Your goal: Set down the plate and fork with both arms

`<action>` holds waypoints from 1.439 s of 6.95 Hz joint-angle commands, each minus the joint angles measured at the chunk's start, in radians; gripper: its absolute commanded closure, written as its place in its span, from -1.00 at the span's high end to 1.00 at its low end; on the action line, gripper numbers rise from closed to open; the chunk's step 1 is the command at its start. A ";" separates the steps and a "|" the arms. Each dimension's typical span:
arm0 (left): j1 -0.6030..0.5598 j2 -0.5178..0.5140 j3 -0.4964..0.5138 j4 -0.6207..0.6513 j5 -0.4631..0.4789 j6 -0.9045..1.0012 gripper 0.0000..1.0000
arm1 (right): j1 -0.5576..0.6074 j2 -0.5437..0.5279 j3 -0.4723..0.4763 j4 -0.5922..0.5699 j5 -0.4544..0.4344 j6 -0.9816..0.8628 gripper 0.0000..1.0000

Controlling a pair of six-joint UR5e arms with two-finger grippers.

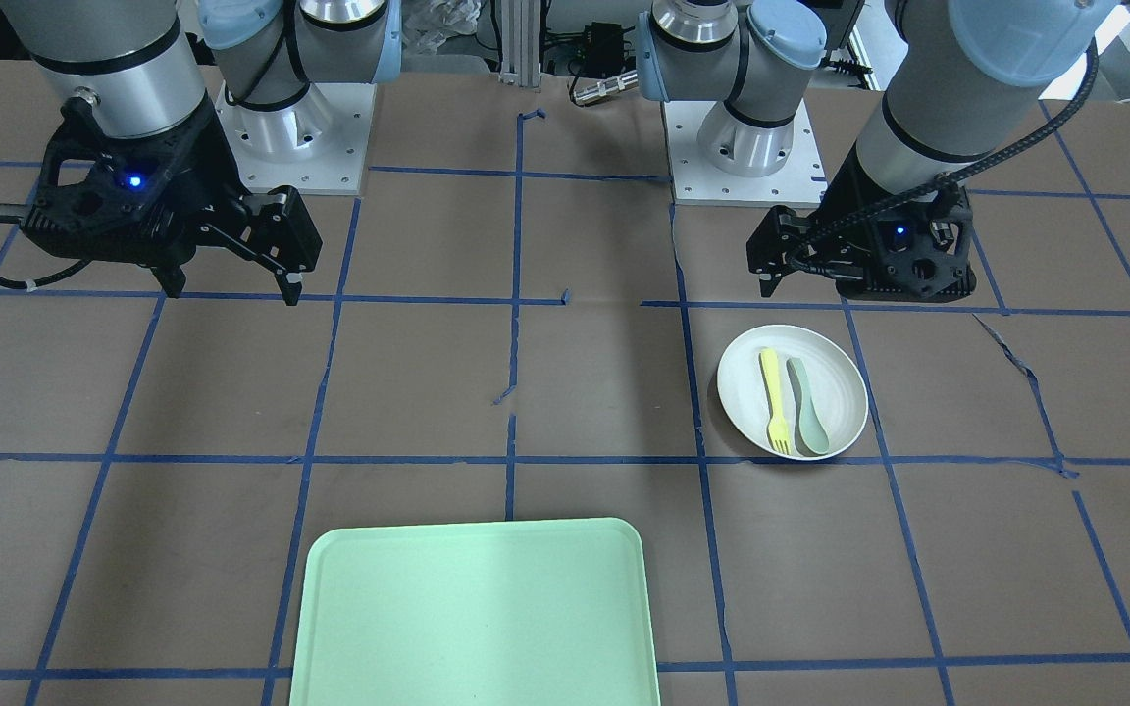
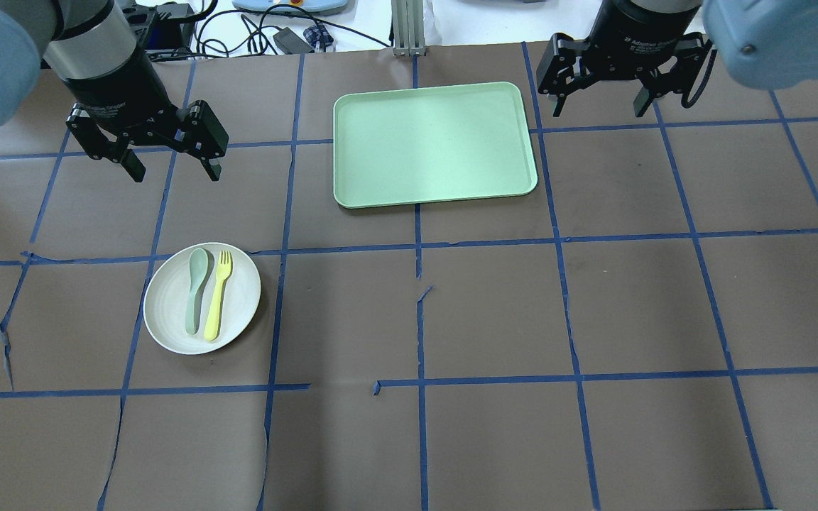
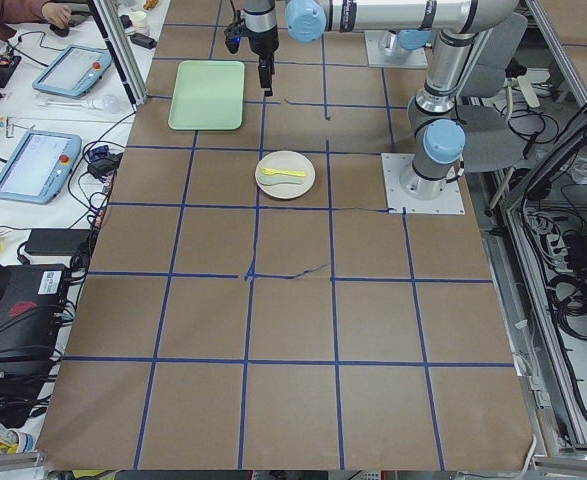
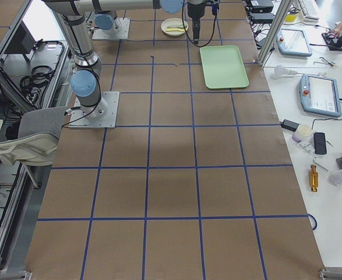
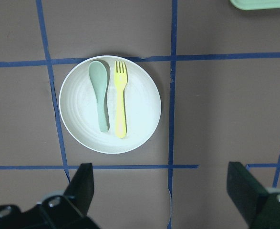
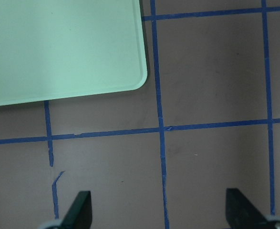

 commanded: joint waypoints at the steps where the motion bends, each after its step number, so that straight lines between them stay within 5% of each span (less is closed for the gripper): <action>1: 0.001 0.003 -0.034 0.062 0.001 -0.004 1.00 | 0.002 0.002 0.000 -0.001 0.000 0.000 1.00; 10: 0.008 0.019 -0.042 0.069 -0.005 -0.004 1.00 | 0.003 0.003 0.000 -0.002 0.000 0.000 1.00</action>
